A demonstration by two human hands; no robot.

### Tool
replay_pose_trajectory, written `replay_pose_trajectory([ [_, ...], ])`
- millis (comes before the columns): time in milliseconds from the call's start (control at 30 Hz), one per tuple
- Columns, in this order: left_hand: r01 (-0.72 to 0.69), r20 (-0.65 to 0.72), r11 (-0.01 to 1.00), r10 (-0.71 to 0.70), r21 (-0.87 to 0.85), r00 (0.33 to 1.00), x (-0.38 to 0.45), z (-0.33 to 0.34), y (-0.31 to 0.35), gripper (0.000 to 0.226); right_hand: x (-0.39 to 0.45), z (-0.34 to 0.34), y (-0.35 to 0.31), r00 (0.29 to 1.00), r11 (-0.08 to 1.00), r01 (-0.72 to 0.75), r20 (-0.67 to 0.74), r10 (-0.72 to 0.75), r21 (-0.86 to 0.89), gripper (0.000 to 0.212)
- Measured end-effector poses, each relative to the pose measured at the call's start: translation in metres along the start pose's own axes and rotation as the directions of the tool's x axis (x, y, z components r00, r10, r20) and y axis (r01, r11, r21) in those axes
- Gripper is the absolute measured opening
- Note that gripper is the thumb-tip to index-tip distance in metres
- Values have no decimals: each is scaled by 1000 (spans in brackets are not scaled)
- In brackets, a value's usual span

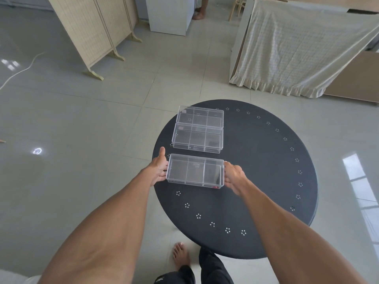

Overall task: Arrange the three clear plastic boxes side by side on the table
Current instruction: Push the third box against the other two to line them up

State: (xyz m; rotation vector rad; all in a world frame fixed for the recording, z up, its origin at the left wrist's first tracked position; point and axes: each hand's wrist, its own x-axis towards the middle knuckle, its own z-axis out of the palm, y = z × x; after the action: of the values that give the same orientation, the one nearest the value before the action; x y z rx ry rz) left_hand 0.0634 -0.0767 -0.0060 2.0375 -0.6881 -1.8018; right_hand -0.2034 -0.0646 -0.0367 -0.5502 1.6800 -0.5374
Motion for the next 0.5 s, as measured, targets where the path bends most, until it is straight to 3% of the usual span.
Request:
replay_pose_trajectory([
  [233, -36, -5, 998, 36, -42, 999, 13, -3, 10, 93, 16, 5, -18, 998, 997, -52, -28, 51, -59, 47],
  [367, -56, -10, 998, 55, -36, 998, 20, -2, 15, 95, 22, 4, -23, 999, 997, -45, -20, 44, -64, 25],
  [500, -71, -34, 996, 70, -46, 997, 23, 2, 21, 94, 27, 2, -27, 999, 997, -26, -35, 24, -79, 28],
])
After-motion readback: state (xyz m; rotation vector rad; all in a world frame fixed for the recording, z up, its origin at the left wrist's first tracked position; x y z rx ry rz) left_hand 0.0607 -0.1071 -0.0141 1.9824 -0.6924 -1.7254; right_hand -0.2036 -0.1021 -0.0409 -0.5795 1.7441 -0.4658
